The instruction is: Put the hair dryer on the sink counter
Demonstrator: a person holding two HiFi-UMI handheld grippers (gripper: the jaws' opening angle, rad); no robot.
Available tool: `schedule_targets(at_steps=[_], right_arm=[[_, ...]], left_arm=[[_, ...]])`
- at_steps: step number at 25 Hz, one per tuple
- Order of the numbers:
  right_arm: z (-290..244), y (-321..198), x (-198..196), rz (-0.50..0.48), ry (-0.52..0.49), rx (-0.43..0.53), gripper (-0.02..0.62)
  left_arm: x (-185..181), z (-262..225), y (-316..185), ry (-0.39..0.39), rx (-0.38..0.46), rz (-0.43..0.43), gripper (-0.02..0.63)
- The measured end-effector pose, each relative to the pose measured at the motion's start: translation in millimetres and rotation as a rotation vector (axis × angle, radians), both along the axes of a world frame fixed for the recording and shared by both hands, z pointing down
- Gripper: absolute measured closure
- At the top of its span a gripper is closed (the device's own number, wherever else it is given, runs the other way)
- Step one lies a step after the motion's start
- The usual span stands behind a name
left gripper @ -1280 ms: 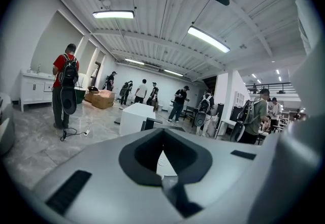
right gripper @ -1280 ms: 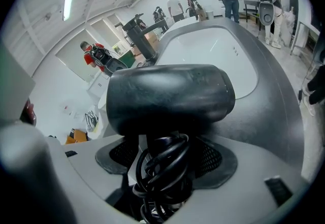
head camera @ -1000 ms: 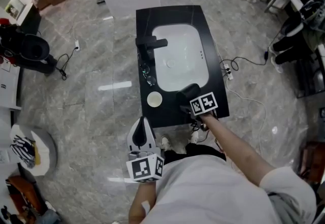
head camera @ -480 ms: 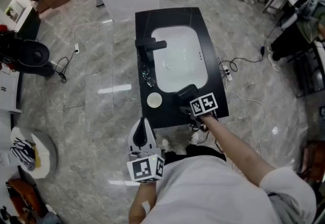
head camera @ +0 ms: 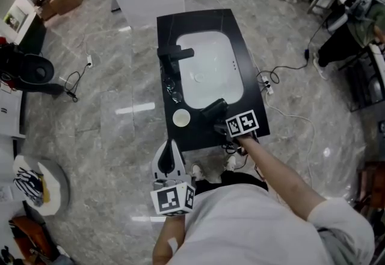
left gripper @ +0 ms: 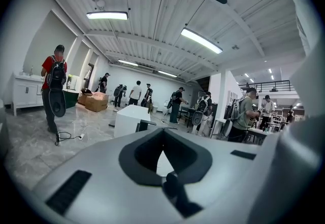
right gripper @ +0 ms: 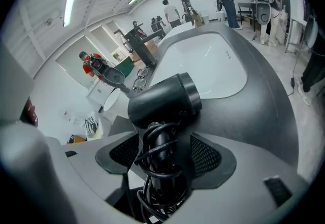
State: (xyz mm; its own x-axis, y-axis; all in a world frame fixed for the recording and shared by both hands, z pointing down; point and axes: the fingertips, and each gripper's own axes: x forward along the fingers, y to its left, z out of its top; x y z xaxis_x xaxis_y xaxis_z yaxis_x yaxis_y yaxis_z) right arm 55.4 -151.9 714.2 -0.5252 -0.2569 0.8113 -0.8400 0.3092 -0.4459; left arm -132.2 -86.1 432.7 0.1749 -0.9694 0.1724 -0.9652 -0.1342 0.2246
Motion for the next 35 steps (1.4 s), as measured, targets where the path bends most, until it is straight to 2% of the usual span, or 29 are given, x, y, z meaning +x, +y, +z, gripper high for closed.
schedule_targets(at_steps=[10, 14, 20, 24, 35], right_arm=[[-7, -2, 10, 0.036, -0.003, 0.029, 0.284], [-13, -5, 16, 0.046, 0.012, 0.070, 0.292], [-22, -5, 21, 0.066, 0.018, 0.113, 0.352], [-33, -11, 35, 0.090, 0.050, 0.177, 0.434], [-73, -15, 69, 0.188, 0.051, 0.304, 0.519]], left_arm=[[5, -4, 5, -0.002, 0.016, 0.016, 0.604], [5, -7, 7, -0.004, 0.023, 0.013, 0.604], [9, -11, 9, -0.006, 0.035, 0.016, 0.604], [15, -10, 10, -0.005, 0.038, 0.026, 0.604], [37, -8, 6, 0.003, 0.045, 0.079, 0.604]])
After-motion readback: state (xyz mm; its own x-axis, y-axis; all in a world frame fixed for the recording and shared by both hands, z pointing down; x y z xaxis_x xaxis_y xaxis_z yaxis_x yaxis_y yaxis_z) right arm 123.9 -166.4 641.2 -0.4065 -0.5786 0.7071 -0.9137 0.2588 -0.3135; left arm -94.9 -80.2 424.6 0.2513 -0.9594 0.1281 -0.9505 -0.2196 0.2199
